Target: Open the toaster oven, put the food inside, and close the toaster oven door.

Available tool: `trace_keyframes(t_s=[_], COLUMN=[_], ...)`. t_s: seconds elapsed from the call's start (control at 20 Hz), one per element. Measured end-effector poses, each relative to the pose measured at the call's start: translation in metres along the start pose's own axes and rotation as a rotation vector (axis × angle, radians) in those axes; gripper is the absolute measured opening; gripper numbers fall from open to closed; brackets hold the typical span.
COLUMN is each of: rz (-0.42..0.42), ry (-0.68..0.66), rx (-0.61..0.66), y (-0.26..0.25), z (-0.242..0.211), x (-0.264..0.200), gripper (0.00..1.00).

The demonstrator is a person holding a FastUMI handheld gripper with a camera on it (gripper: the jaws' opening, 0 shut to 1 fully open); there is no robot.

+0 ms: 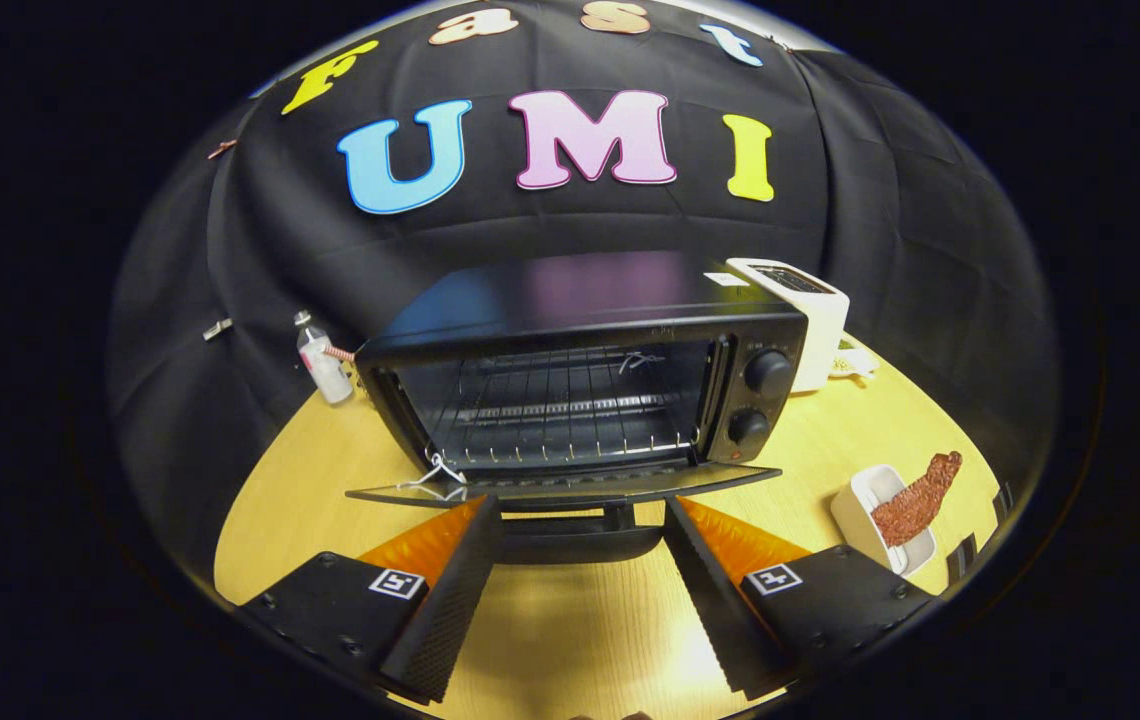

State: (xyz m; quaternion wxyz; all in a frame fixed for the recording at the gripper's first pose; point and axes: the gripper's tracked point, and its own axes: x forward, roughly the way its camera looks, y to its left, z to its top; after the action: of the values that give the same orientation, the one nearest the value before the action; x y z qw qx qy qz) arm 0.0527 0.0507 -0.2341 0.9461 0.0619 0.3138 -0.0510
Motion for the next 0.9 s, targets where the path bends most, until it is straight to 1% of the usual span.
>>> trace_keyframes(t_s=[0.1,0.15,0.2,0.25,0.3,0.45,0.5,0.65,0.9], rz=[0.001,0.008,0.028,0.046,0.063,0.077,0.078,0.088,0.082], ry=[0.079,0.138,0.196,0.227,0.237,0.278,0.275,0.240,0.156], rx=[-0.026,-0.092,-0.173,-0.235,-0.256,-0.190,-0.188,-0.237,-0.148], y=[-0.002,-0.003,-0.004,-0.005,-0.005,-0.008,-0.012,-0.019,-0.041], z=[-0.037,-0.059,-0.077,-0.091,-0.105,-0.124,-0.126,-0.116,-0.069], x=[-0.002,-0.007,-0.002,-0.003,-0.002,-0.005,-0.012,-0.025,-0.047], gripper=[1.00,1.00,1.00,1.00,1.00,0.99,0.99,0.99,0.99])
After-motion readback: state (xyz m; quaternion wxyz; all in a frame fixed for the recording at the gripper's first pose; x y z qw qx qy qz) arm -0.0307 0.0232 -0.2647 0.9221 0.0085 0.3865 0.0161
